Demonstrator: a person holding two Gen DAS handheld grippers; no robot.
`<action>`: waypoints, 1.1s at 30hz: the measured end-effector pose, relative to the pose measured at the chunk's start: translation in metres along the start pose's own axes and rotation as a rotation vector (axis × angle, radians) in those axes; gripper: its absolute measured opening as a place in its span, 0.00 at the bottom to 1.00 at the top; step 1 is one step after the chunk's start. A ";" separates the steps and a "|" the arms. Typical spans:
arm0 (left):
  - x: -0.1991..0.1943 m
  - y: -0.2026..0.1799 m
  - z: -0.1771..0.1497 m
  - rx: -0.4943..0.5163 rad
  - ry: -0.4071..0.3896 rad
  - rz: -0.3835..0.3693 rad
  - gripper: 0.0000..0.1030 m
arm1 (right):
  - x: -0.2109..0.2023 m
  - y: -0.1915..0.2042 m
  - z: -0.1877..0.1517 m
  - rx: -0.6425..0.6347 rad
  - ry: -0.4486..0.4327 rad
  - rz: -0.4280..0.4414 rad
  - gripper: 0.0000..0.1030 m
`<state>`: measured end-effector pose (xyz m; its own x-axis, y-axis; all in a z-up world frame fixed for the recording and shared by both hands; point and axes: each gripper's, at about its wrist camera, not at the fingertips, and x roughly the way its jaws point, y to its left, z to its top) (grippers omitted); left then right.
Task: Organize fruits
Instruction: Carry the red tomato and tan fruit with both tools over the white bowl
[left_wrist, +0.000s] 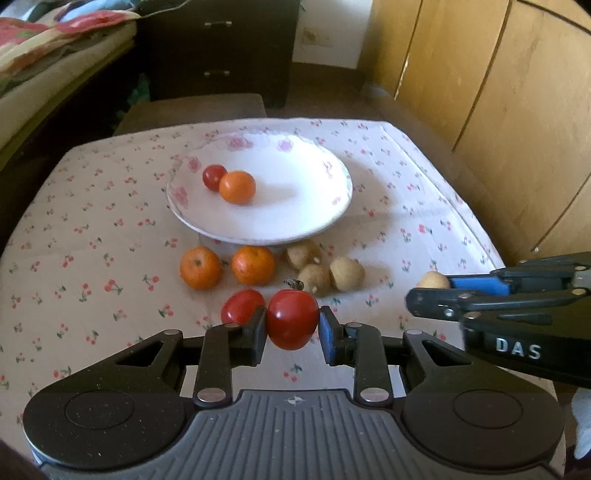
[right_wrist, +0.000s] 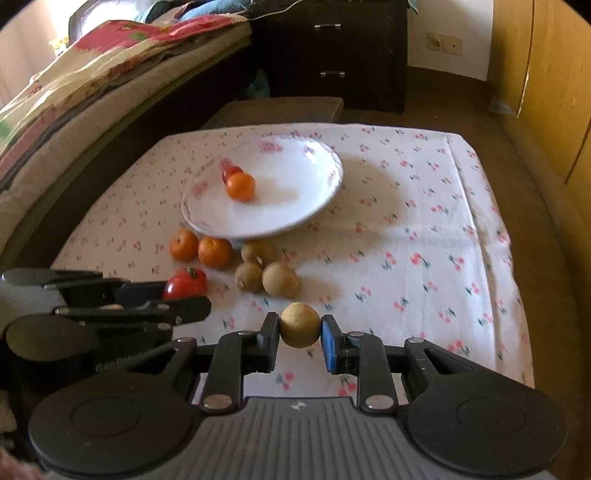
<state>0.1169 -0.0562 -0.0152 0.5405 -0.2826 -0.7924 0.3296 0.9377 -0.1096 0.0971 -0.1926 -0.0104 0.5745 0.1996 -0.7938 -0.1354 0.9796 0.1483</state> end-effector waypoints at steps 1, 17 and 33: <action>0.000 0.001 0.003 -0.005 -0.004 -0.001 0.36 | 0.001 0.002 0.004 -0.004 -0.004 0.003 0.25; 0.013 0.028 0.048 -0.079 -0.043 0.002 0.36 | 0.033 0.005 0.059 0.022 -0.028 0.064 0.26; 0.043 0.045 0.067 -0.130 -0.014 0.034 0.36 | 0.073 -0.003 0.090 0.044 -0.001 0.097 0.26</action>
<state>0.2066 -0.0397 -0.0142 0.5604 -0.2522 -0.7889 0.2085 0.9648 -0.1604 0.2126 -0.1793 -0.0156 0.5615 0.2932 -0.7738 -0.1544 0.9558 0.2502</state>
